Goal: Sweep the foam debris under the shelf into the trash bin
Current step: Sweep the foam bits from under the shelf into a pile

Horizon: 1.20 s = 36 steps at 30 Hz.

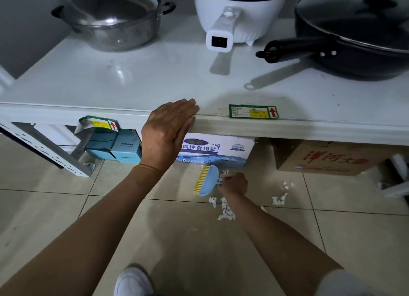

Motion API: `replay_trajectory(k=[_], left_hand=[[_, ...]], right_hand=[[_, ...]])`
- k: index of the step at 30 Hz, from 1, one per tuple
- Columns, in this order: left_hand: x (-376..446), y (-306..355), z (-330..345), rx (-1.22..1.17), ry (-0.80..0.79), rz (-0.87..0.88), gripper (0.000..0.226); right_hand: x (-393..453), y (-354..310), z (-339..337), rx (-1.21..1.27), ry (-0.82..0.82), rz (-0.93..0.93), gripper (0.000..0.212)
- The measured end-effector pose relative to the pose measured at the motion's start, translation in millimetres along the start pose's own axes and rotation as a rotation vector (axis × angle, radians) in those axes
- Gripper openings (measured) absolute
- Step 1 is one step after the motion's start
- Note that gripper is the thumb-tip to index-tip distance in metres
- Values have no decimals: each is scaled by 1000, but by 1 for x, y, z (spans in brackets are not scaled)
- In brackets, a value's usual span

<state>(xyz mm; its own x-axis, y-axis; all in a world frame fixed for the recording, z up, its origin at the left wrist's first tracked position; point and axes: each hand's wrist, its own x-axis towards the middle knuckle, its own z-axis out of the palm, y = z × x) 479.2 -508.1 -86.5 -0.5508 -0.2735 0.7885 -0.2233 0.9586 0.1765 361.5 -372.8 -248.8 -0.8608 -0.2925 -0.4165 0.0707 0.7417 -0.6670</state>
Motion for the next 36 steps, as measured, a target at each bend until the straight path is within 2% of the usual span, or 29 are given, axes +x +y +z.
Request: replay_trajectory(k=[5,10,13,16,18,22,25,31,33,36], left_hand=[[0,0,0,1,12,10,24],[0,2,0,-6,11,-3,24],[0,2,-2,2,-11,-17,25],[2,4,-4,-7,-38,-30,25],[3,4,-7,-25,-62,-42,25],[5,8,-11,-36,-94,-68,27],[6,16,-10,-21,-108,-74,28],[17,40,6,-61,-222,39,30],[21,50,12,-74,-235,67,30],[27,64,21,-91,-232,78,31]], right_hand=[[11,8,-14,66,114,126,30],[11,56,-49,154,145,278,37],[6,81,-68,190,184,363,32],[0,86,-77,263,172,338,20],[2,79,-76,206,221,310,18],[6,54,-71,159,185,244,19],[12,45,-69,215,186,264,23],[16,74,-95,220,343,411,30],[13,93,-106,204,300,446,25],[0,106,-118,325,187,404,3]])
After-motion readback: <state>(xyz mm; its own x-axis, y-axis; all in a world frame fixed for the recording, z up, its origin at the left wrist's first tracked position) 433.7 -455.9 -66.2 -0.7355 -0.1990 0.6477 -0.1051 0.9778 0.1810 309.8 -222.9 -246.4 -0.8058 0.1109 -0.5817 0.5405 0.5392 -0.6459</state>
